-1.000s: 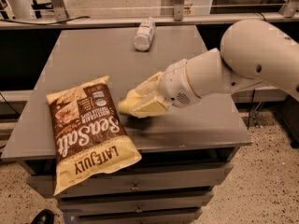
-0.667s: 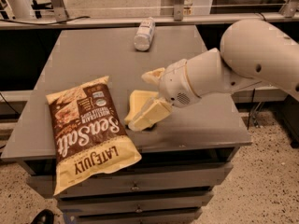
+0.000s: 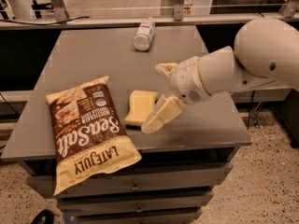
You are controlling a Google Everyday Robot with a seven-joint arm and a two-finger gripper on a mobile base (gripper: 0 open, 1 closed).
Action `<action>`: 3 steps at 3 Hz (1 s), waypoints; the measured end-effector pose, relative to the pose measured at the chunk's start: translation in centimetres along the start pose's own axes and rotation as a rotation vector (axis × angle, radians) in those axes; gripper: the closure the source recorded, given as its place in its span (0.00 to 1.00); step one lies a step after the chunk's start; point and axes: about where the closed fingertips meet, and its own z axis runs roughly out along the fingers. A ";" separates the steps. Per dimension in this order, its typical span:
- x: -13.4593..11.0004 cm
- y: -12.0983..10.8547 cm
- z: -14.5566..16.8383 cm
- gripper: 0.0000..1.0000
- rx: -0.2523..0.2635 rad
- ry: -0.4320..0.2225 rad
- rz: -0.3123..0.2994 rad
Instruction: Move sponge near brown chip bag
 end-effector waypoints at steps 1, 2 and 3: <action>3.1 -3.2 -4.0 0.00 0.068 -0.011 0.017; 7.4 -6.9 -9.9 0.00 0.173 -0.004 0.039; 7.0 -7.3 -10.3 0.00 0.182 -0.007 0.034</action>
Offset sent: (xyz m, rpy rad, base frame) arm 0.0718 -0.2441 0.0176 0.0115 -0.1322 -0.3012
